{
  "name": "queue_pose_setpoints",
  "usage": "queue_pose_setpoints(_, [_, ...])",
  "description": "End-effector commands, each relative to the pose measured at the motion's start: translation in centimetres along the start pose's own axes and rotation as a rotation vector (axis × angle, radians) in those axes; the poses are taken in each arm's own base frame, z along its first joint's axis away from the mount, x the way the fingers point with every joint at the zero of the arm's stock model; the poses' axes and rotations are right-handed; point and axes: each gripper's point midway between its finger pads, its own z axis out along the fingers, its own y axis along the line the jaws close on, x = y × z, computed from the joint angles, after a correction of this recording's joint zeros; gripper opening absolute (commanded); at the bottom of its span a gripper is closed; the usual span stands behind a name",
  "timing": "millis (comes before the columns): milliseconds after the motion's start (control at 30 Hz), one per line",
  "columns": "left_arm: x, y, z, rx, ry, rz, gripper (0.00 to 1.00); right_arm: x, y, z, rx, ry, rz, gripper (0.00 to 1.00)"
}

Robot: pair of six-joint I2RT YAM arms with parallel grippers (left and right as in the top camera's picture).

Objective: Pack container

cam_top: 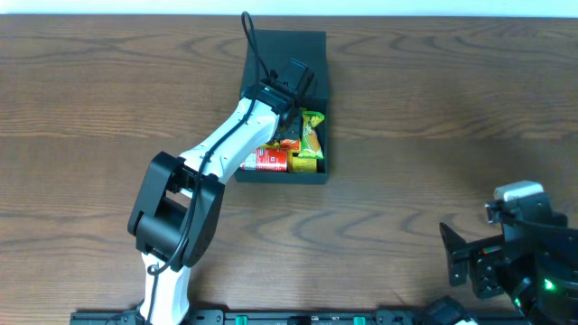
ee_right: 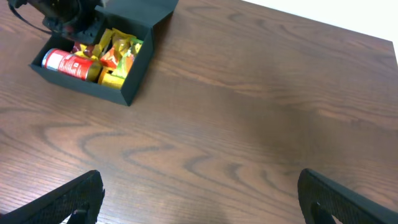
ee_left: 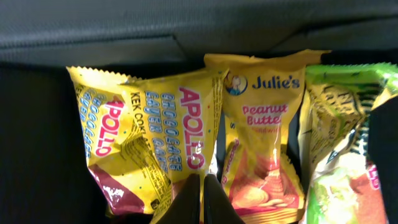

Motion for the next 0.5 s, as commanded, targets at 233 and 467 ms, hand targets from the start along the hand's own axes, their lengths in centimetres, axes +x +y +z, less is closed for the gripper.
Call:
queue_pose_setpoints(233, [-0.1,0.0,-0.6,-0.004,-0.016,0.002,0.06,-0.1,-0.1,-0.2,0.002,-0.006,0.024,0.99])
queue_pose_setpoints(467, [0.3,-0.1,0.8,0.0,-0.024,-0.003,0.06,-0.1,-0.1,-0.2,0.003,-0.006,0.023,0.99])
